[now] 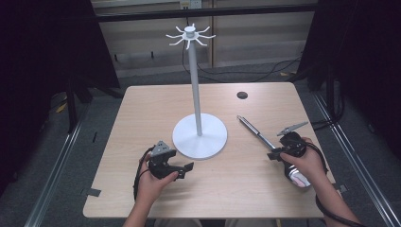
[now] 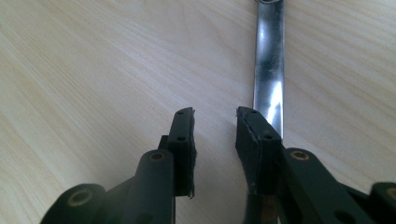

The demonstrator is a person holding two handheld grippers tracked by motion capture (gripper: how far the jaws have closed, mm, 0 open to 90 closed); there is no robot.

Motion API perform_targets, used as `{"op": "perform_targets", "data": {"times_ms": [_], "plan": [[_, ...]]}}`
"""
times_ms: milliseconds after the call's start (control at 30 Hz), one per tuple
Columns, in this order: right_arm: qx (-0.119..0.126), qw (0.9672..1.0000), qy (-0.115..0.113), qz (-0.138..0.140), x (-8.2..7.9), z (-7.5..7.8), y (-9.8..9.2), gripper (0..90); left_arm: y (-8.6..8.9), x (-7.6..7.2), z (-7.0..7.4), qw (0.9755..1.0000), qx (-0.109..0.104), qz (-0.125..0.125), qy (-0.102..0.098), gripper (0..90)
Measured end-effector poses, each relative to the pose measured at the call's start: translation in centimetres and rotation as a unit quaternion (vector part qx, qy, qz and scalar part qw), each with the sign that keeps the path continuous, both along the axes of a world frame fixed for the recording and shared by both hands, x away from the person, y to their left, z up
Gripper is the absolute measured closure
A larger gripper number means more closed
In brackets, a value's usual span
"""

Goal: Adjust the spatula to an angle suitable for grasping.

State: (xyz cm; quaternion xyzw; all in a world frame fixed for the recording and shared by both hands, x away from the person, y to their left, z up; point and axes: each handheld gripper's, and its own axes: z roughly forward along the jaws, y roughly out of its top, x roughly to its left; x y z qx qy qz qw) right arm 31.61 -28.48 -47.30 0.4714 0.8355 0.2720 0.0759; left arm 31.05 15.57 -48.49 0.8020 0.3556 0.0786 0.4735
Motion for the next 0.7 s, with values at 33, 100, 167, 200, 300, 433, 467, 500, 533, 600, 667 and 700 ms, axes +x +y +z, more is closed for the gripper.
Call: {"op": "perform_targets", "data": {"times_ms": [33,100,167,200,300,433,467,500,533,600,667,700], "plan": [[0.002,1.0000,-0.005,-0.005,0.0,0.2,-0.2,66.1,0.0,0.0,0.0,1.0000,0.001,0.001,0.000,8.4],[0.009,0.9998,-0.013,-0.014,0.0,0.5,-0.4,63.7,0.0,0.0,0.1,1.0000,0.001,0.000,-0.001,8.4],[0.005,0.9988,-0.032,-0.035,0.1,0.9,-0.9,59.5,-0.1,0.0,0.0,1.0000,0.000,0.001,0.000,8.4],[0.006,0.9986,-0.034,-0.040,0.1,0.9,-1.1,59.4,-0.1,0.0,-0.1,1.0000,0.001,0.001,0.001,8.4],[0.001,0.9986,-0.031,-0.042,0.2,0.4,-1.1,58.6,-0.1,0.0,-0.1,1.0000,0.003,-0.001,0.002,8.5],[-0.012,0.9989,-0.018,-0.041,0.4,-0.7,-0.9,62.1,-0.3,0.0,0.0,1.0000,0.002,-0.003,0.001,8.5],[-0.022,0.9987,-0.013,-0.044,0.4,-0.8,-0.8,70.0,-0.2,0.0,0.0,1.0000,0.003,-0.002,0.000,8.5],[-0.021,0.9989,-0.010,-0.041,0.4,-0.9,-0.9,72.3,-0.2,0.0,0.0,1.0000,0.002,-0.002,0.001,8.5],[-0.018,0.9989,-0.013,-0.041,0.4,-0.9,-1.1,74.5,-0.2,0.0,0.0,1.0000,0.001,-0.001,0.001,8.5],[-0.009,0.9992,-0.003,-0.038,0.3,-0.9,-1.0,74.7,-0.2,0.0,-0.1,1.0000,0.004,0.000,0.001,8.6],[-0.011,0.9993,-0.004,-0.036,0.3,-0.8,-1.0,74.8,-0.2,0.0,-0.1,1.0000,0.003,0.000,0.001,8.6],[-0.012,0.9993,-0.002,-0.036,0.2,-0.8,-0.8,74.8,-0.2,0.0,0.0,1.0000,0.002,0.000,0.002,8.6]]}}
